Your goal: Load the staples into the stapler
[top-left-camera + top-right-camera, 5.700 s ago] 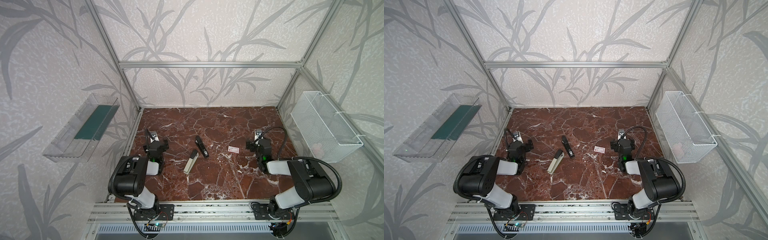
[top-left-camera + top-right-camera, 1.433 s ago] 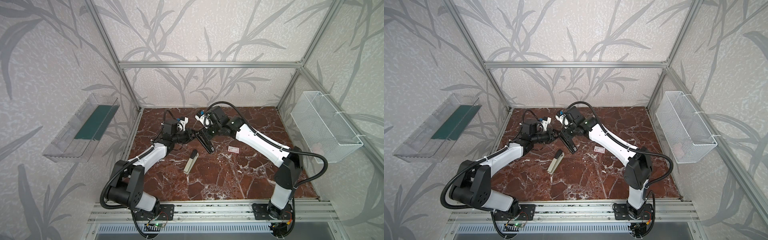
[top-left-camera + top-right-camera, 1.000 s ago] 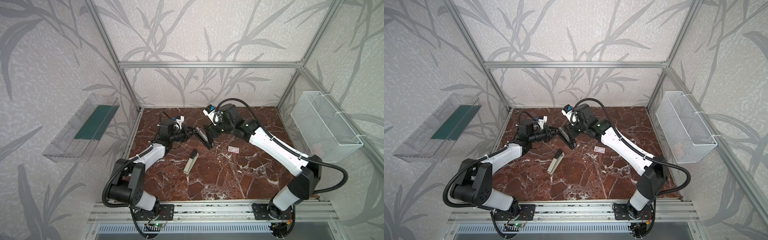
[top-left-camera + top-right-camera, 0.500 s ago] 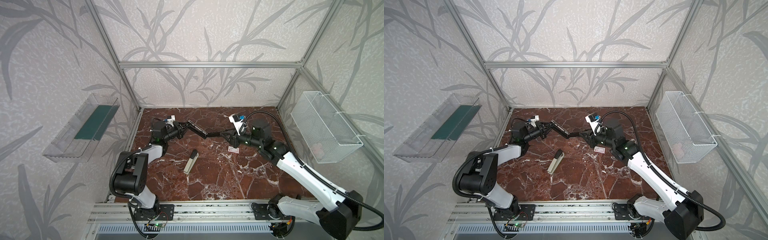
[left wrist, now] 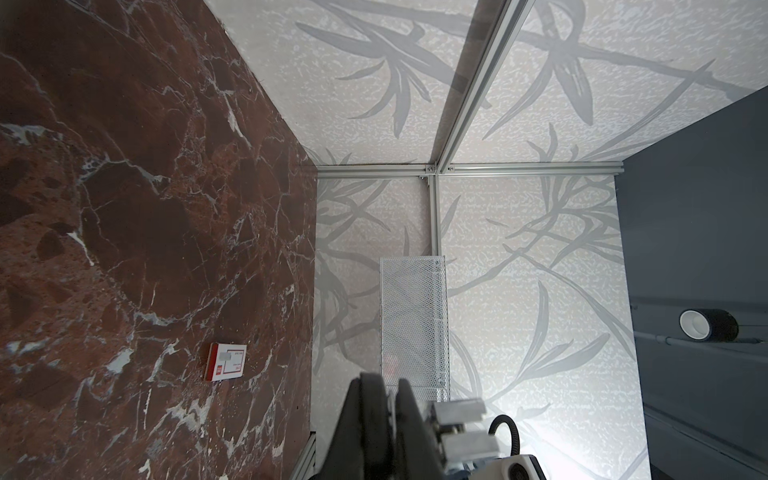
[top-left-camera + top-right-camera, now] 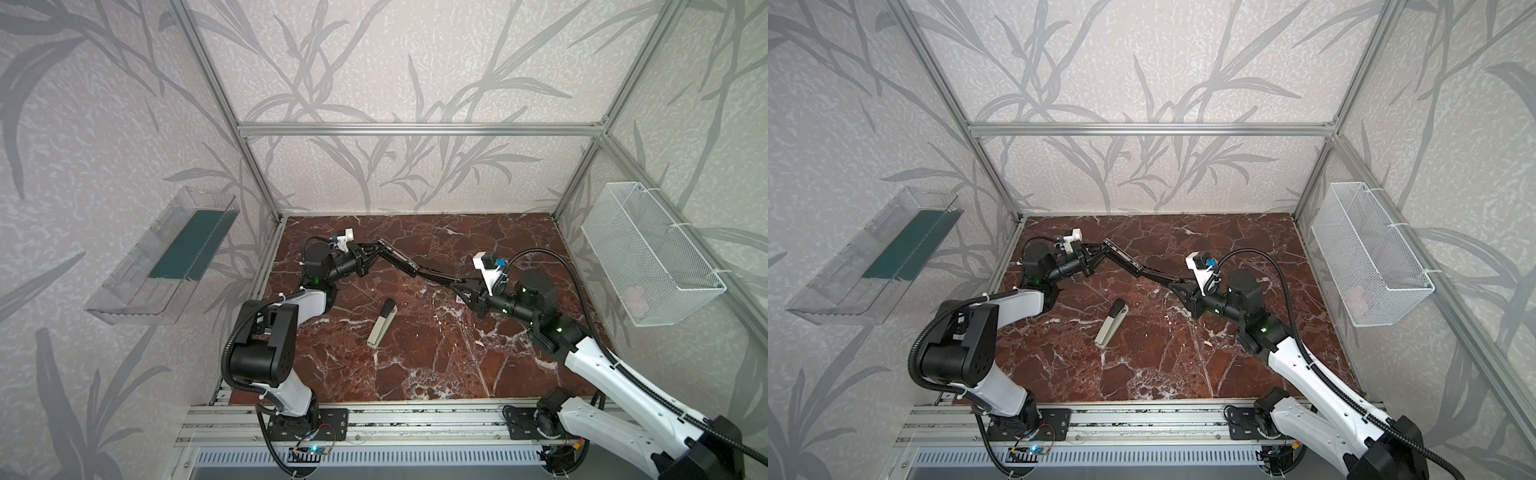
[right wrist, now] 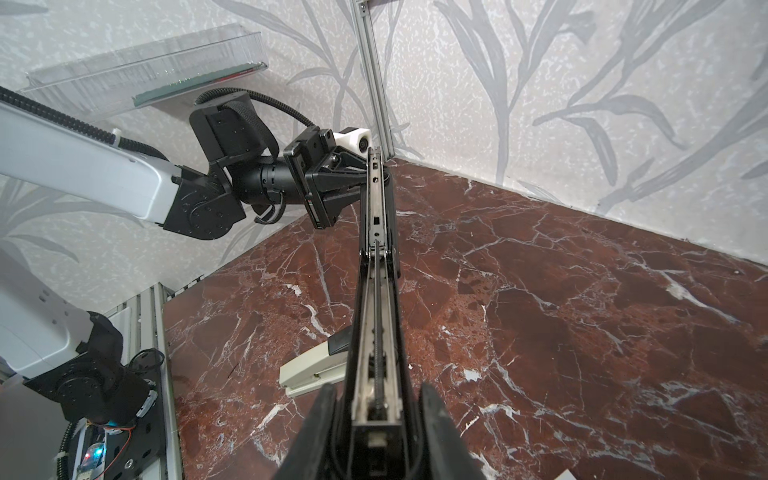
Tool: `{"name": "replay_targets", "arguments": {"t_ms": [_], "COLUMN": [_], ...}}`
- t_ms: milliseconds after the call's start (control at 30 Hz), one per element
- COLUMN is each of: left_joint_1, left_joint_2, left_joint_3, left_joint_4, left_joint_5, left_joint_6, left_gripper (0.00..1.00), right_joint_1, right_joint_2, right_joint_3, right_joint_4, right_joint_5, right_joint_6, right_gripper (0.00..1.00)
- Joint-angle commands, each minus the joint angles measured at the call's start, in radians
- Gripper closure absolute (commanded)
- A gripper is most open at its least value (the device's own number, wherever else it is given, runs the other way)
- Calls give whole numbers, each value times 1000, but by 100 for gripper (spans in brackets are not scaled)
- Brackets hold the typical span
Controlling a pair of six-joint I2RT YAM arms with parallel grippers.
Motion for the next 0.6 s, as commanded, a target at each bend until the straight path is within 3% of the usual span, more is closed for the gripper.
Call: {"name": "replay_targets", "arguments": {"t_ms": [0,133,300,567], "left_joint_1": [71,72,72,63], "left_joint_2": [8,24,28,-17], "left_joint_3": [29,25,30,8], "left_joint_4": [140,191,210,139], "left_joint_5": [-181,-185,-179,-144], "left_joint_6": [-25,-62,-76,-7], "left_gripper": [100,100,100,100], "right_joint_1": [-32,-32,-32,-32], "right_joint_2": [-64,-65,-88,-45], "right_joint_3": [-31,-61,-77,64], "right_joint_4": [-56,-41,-68,-162], "right_joint_5": [61,47,73,100], "right_joint_6": [88,102,107,91], "right_gripper": [84,79,54,53]}}
